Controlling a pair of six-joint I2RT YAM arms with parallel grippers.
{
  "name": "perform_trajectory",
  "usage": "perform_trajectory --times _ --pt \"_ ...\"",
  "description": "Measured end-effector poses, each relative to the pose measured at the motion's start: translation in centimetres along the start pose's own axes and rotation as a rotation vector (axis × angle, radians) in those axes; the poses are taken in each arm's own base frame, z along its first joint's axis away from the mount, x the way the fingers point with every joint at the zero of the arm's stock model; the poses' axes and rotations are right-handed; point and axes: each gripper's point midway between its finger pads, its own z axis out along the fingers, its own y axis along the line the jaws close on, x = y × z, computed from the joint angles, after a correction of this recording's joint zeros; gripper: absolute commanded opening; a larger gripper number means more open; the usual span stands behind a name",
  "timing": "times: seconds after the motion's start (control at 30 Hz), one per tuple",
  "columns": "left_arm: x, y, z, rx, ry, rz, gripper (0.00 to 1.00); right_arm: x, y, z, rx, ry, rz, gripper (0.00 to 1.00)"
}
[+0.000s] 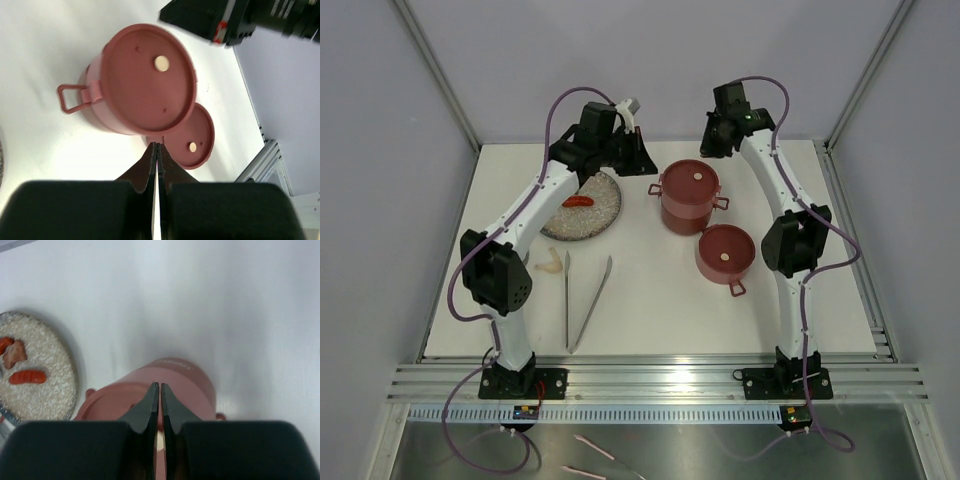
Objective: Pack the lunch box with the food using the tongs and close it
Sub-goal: Move the packing box to the center of the board.
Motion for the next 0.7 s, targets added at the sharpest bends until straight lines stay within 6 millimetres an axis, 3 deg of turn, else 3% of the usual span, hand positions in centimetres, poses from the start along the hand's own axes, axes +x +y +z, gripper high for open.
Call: perform_trajectory --times 0.13,0.27,0.53,0.63,0.7 --pt "0.9 2.2 -0.3 -0.043 0.011 -0.048 0.0 -0.2 -2.7 2.7 0.045 0.032 0.037 0.11" --pt "2.2 4.1 -0.1 -0.08 0.034 -0.088 0.0 2.1 -3.3 4.7 0.038 0.11 0.039 0.08" --pt "3.1 4.6 -0.2 -0.09 0.046 -0.105 0.0 8.0 -1.6 5.7 -0.013 0.259 -0.027 0.09" --pt "2.9 4.4 -0.4 -0.087 0.037 -0.101 0.0 8.6 -1.1 5.3 0.0 0.267 -0.054 0.13" --pt "2.9 4.2 -0.7 -0.084 0.03 -0.098 0.0 8.0 -1.5 4.6 0.018 0.251 -0.05 0.17"
